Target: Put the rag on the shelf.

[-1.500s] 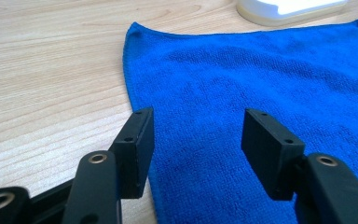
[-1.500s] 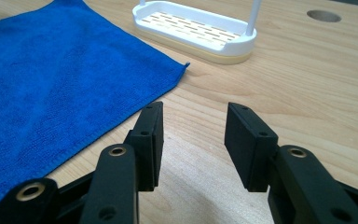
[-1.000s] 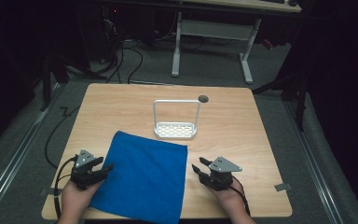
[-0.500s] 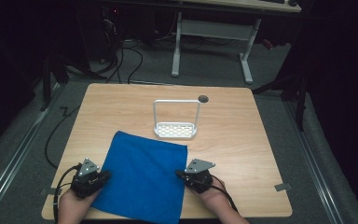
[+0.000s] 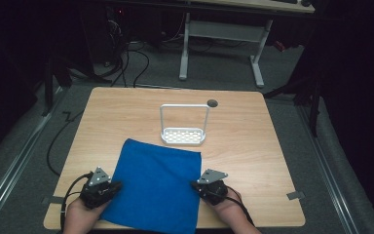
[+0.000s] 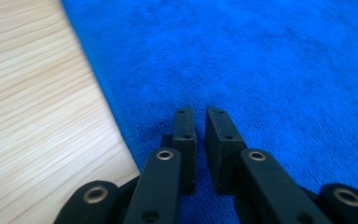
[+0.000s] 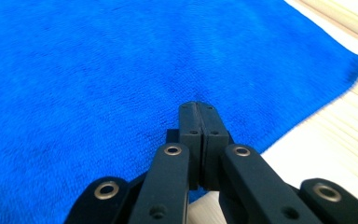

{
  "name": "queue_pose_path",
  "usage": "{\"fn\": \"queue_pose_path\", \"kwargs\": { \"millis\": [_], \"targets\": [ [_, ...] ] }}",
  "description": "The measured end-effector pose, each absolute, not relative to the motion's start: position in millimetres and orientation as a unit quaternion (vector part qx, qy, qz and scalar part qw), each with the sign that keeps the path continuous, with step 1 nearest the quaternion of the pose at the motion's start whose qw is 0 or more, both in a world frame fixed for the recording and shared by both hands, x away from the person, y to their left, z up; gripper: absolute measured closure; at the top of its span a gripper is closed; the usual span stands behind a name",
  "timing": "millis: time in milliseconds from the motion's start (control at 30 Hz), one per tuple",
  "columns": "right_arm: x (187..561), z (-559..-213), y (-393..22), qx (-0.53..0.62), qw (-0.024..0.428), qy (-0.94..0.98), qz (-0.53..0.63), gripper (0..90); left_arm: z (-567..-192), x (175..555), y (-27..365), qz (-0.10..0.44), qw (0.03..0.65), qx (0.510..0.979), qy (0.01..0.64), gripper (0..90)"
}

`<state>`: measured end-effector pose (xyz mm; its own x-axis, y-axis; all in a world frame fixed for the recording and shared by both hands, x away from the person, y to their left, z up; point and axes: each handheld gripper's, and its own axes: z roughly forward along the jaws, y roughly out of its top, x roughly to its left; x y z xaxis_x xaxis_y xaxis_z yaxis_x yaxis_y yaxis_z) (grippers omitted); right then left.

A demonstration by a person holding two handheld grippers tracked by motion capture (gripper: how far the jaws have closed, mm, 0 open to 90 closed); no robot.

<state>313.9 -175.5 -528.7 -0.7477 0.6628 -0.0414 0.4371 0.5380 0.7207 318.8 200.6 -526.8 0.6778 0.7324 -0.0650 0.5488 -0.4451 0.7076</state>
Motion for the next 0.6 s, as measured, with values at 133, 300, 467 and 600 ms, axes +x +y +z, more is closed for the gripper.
{"fn": "queue_pose_path", "kwargs": {
  "millis": [133, 300, 467, 600],
  "targets": [
    [312, -528, -195, 0.345, 0.169, 0.853, 0.353, 90.0, -526, 314, 175, 0.106, 0.369, 0.858, 0.341, 82.7],
    [308, -528, -218, 0.374, 0.189, 0.841, 0.342, 90.0, -525, 309, 144, 0.088, 0.37, 0.878, 0.291, 82.4],
    [305, -528, -240, 0.402, 0.206, 0.827, 0.335, 90.0, -525, 310, 124, 0.075, 0.373, 0.887, 0.263, 81.9],
    [304, -527, -255, 0.425, 0.215, 0.815, 0.329, 90.0, -525, 312, 116, 0.067, 0.375, 0.89, 0.251, 81.9]
  ]
}}
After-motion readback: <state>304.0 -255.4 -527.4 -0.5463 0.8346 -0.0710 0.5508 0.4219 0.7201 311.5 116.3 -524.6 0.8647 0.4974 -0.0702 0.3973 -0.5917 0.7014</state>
